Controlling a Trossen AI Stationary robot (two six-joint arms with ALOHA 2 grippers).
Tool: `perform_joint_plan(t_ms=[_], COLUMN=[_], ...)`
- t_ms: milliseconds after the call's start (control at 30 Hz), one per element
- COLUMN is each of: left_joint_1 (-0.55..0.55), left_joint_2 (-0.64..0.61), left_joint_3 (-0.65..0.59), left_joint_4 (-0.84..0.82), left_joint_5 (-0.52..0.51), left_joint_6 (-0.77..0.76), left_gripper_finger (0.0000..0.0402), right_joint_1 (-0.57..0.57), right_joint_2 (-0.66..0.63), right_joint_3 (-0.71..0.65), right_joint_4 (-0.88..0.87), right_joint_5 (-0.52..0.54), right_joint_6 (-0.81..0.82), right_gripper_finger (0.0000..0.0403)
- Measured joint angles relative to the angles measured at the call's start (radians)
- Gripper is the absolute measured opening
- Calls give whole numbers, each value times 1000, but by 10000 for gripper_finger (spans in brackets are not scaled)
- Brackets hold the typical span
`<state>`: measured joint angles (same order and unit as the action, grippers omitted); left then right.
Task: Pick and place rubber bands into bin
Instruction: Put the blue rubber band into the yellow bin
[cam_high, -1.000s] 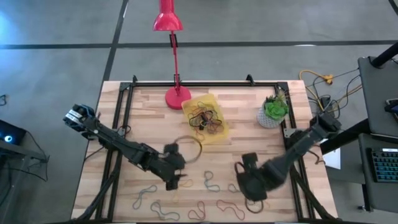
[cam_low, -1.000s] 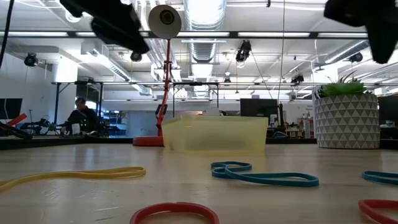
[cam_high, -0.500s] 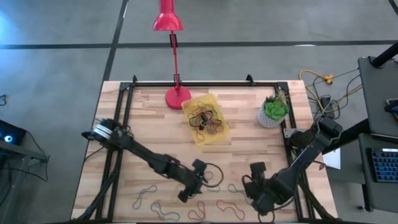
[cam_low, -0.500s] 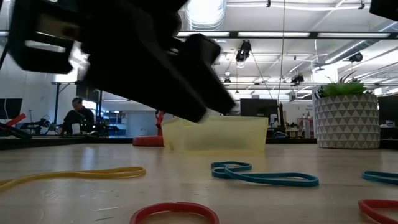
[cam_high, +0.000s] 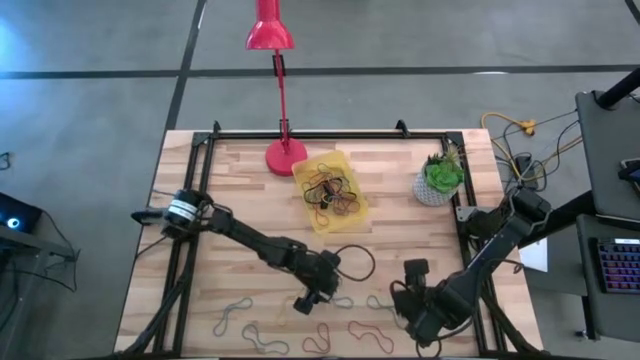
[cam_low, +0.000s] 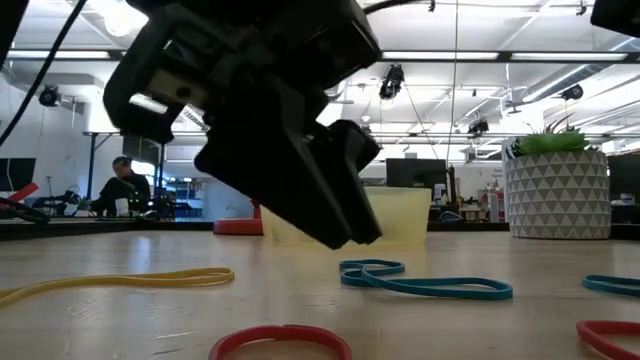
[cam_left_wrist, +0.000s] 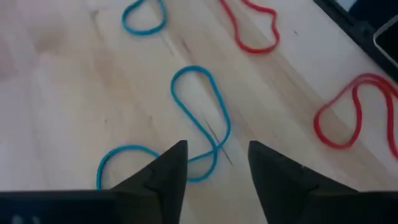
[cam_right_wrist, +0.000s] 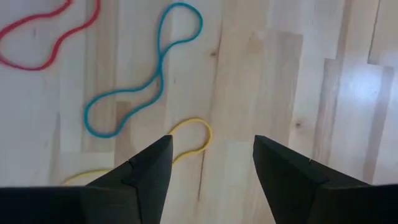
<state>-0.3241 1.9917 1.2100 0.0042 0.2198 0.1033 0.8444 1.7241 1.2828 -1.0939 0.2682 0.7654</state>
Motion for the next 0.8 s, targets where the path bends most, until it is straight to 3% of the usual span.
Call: perform_joint_plan(t_ms=[267, 633, 733, 800], left_joint_1=[-2, -16, -18, -17], left_joint_2=[2, 103, 101, 101], left_joint_3=[-4, 41, 55, 63], left_joint_4=[42, 49, -3, -50], left_joint_5=[-30, 5, -9, -10], left_joint_6=[91, 61, 60, 60], left_gripper_finger=[137, 134, 109, 72], right_joint_1=[0, 2, 2, 2], right_joint_2=[0, 0, 0, 0], right_joint_3=[-46, -73, -73, -73], right_joint_4=[-1, -3, -2, -2], right_joint_5=[4, -56, -57, -57], right_joint_6=[39, 74, 74, 74], right_gripper_finger=[210, 210, 210, 210])
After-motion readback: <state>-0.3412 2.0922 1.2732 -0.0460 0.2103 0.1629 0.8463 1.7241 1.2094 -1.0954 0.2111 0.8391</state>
